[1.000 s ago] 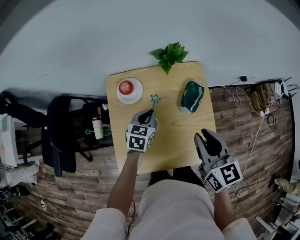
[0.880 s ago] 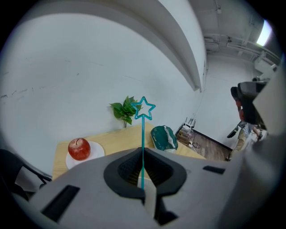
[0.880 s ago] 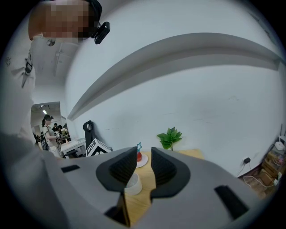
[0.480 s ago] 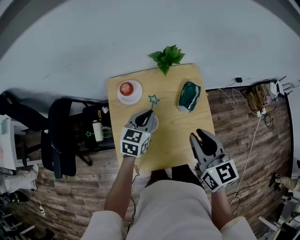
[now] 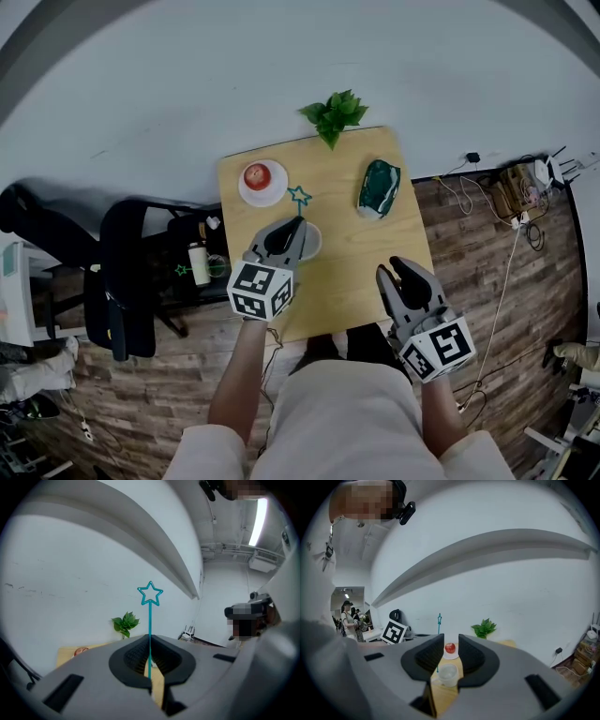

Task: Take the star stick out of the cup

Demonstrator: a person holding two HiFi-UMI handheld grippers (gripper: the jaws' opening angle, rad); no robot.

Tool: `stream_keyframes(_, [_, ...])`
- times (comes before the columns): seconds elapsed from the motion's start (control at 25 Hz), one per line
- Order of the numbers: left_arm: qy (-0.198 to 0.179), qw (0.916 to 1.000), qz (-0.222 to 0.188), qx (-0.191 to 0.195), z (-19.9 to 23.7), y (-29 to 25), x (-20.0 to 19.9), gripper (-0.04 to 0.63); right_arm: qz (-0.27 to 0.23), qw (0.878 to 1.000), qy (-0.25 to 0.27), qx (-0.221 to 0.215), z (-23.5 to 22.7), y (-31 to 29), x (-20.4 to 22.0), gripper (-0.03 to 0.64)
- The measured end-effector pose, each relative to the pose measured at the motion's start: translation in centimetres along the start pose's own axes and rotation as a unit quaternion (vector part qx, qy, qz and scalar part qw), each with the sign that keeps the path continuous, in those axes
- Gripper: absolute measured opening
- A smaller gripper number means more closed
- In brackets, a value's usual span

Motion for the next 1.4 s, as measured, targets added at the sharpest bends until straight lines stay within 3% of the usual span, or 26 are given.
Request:
stream_keyframes(0.36, [0.030,0.9981,-0.053,0.005,-0.5,3.6,-2.2,0.012,-0.001,1.000,-0.001,0.002,1.6,0.5,0.7,0.092])
stream_keyframes(0.72, [0.065,0.9924,-0.104,-0.014,-2.5,8.0,-3.5,0.012,-0.008,0.999,0.009,-0.032,2.3,0.4,0.1,0.091])
stream_keyframes(1.4, [0.094,0.9819,-0.137,-0.090,-12.7,13.6,-1.8,0.012,-0.017,0.993,0.012,-0.120,1.3,6.7,0.8,0.089])
Point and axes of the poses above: the fingertips, and each gripper's own axes: y backward along the fingers, z to its left, x out of its underside, the point moved 5 cm from there along y, backward along the fingers, and after that the axes turned 1 degree about y, right-handed, at the moved point
